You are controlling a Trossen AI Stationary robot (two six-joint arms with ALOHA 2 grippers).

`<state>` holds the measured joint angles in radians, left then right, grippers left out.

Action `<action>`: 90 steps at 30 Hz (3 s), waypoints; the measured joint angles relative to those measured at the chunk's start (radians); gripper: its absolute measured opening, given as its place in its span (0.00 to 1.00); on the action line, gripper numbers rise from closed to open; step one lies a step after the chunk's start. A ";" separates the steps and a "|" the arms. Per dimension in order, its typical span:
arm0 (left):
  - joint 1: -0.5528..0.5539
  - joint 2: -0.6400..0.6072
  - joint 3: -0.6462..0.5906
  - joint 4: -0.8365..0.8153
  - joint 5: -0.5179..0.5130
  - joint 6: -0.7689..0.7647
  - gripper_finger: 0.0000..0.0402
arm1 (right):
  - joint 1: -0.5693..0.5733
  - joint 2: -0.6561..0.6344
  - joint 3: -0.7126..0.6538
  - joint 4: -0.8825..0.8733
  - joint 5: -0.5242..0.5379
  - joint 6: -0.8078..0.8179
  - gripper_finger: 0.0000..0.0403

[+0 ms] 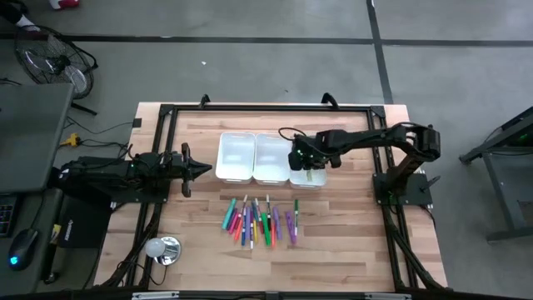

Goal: Pick & Place Markers
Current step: Put the light green highlighter into the right white bin, then put the violet highlighter into the right white bin

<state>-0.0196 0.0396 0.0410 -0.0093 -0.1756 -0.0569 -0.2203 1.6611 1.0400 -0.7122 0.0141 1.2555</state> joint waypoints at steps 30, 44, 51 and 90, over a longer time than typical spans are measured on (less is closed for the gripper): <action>0.000 0.000 0.000 0.000 0.000 0.000 0.02 | 0.005 0.000 -0.009 -0.012 0.047 0.001 0.21; 0.000 0.000 0.000 0.000 0.000 0.000 0.02 | 0.005 -0.041 0.043 -0.012 0.036 -0.030 0.56; 0.000 0.000 0.000 0.000 0.000 0.000 0.02 | 0.037 -0.098 0.135 -0.125 0.064 -0.052 0.56; 0.000 0.000 0.000 0.000 0.000 0.000 0.02 | 0.454 0.354 0.730 -0.439 0.002 0.244 0.56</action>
<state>-0.0199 0.0395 0.0410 -0.0093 -0.1754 -0.0566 0.2335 2.0147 1.7696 -1.1515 0.0161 1.4994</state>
